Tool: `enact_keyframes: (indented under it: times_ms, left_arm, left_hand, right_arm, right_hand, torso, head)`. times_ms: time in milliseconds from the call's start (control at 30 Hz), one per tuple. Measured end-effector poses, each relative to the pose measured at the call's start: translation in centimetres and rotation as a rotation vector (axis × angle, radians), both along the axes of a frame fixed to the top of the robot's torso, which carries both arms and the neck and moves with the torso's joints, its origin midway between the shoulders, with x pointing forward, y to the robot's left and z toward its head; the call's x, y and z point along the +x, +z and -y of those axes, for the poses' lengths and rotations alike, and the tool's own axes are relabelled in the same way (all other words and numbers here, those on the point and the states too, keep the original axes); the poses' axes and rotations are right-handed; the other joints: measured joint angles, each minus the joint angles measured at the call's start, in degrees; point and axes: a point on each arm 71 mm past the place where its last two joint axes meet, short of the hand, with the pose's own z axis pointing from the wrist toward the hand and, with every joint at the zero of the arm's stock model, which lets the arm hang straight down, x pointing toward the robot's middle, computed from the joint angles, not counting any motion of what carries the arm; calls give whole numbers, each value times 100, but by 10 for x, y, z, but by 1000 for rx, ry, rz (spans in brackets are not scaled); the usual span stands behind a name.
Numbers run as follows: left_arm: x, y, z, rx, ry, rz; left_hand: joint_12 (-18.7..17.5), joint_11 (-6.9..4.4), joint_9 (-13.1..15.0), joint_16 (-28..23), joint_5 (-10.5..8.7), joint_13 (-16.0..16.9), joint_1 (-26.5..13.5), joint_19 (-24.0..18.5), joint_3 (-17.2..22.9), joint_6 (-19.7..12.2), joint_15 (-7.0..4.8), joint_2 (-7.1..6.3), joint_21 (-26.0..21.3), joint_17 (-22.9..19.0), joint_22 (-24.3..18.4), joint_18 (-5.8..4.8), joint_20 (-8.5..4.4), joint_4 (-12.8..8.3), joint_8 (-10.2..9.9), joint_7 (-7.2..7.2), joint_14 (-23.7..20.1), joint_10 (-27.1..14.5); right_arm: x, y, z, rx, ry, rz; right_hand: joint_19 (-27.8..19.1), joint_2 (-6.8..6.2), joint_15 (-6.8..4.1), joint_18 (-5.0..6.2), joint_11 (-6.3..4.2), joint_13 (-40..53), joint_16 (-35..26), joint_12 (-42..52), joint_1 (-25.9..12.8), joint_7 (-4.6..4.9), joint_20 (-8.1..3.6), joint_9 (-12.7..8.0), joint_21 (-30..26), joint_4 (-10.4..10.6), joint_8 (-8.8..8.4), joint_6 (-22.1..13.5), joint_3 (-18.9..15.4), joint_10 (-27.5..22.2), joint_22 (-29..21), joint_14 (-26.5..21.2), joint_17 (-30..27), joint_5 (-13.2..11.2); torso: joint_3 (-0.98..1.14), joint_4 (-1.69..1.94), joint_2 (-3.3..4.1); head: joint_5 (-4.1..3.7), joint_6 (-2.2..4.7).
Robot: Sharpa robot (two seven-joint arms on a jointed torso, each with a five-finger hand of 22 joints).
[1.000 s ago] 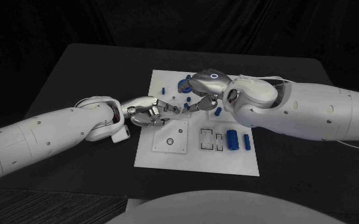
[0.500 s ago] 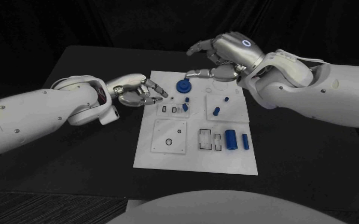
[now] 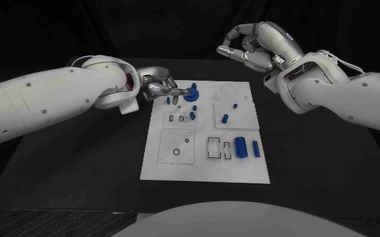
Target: Assemble the parts on the task board
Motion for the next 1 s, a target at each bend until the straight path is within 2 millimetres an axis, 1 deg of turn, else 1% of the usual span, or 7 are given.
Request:
enact_keyframes:
  times_ms: [167,200,400,533,633,867,1000]
  left_arm:
    - [5,-10,20,190,19,-91]
    - [5,-10,21,200,19,-95]
    - [10,-15,37,346,44,-138]
    - [15,-17,39,405,73,-149]
    - [18,-17,39,436,93,-152]
    - [24,-17,42,467,122,-151]
    - [26,-17,47,477,129,-148]
  left_hand:
    - [0,-40,84,0,-81,0,-108,80,-103,107,-61,108,0,0,0,0,-80,-7,-325,-39,1,1]
    - [0,-40,84,0,-81,0,-108,80,-103,118,-61,108,0,0,0,0,-80,-6,-339,-32,1,1]
    - [0,-61,84,0,-81,0,-192,80,-182,234,-101,70,24,0,-1,0,-80,-22,-590,-54,0,-17]
    - [0,-80,84,0,-81,0,-192,101,-196,288,-101,70,24,0,-1,0,-100,-8,-631,-60,0,2]
    - [0,-80,84,0,-150,0,-258,101,-245,308,-101,79,51,0,-1,-57,-100,-7,-744,-40,0,2]
    - [0,-80,48,0,-198,0,-281,101,-284,308,-101,99,38,0,-2,-56,-100,-32,-1076,-40,0,2]
    - [0,-80,45,0,-197,0,-281,101,-285,351,-101,99,54,0,-2,-55,-100,-33,-1122,-3,0,2]
  right_arm:
    - [-4,-7,8,47,-16,-35]
    - [-4,-7,8,49,-17,-37]
    - [-13,-14,18,80,-38,-60]
    - [-17,-19,25,92,-53,-68]
    - [-20,-23,29,95,-61,-71]
    - [-24,-26,34,98,-70,-64]
    - [-25,-27,35,96,-72,-60]
  right_hand:
    - [0,72,0,0,0,2,0,0,244,-8,0,230,-33,-5,404,-348,-132,0,-1,0,0,208]
    - [0,73,0,1,0,3,0,0,258,-7,0,237,-35,2,419,-366,-138,0,0,0,0,227]
    - [0,73,0,1,0,4,0,0,390,-5,0,280,-57,-8,536,-467,-191,0,-1,0,0,396]
    - [0,83,0,1,0,4,0,0,433,-5,0,284,-79,-3,563,-467,-219,0,-1,0,1,449]
    - [0,81,0,1,0,4,-1,0,458,12,0,284,-102,-8,588,-485,-223,0,-1,0,5,474]
    - [0,73,0,1,0,3,-1,0,541,13,0,283,-134,-8,619,-485,-223,0,-2,0,4,582]
    - [0,81,0,1,0,3,-1,0,669,13,0,270,-134,-24,650,-485,-239,0,-2,0,4,673]
  torso:
    - [68,-103,-69]
    - [72,-109,-73]
    - [169,-240,-161]
    - [243,-328,-225]
    - [286,-370,-258]
    - [339,-414,-279]
    - [350,-420,-289]
  head:
    - [62,0]
    - [62,0]
    - [142,0]
    - [242,0]
    - [312,0]
    - [383,0]
    - [402,0]
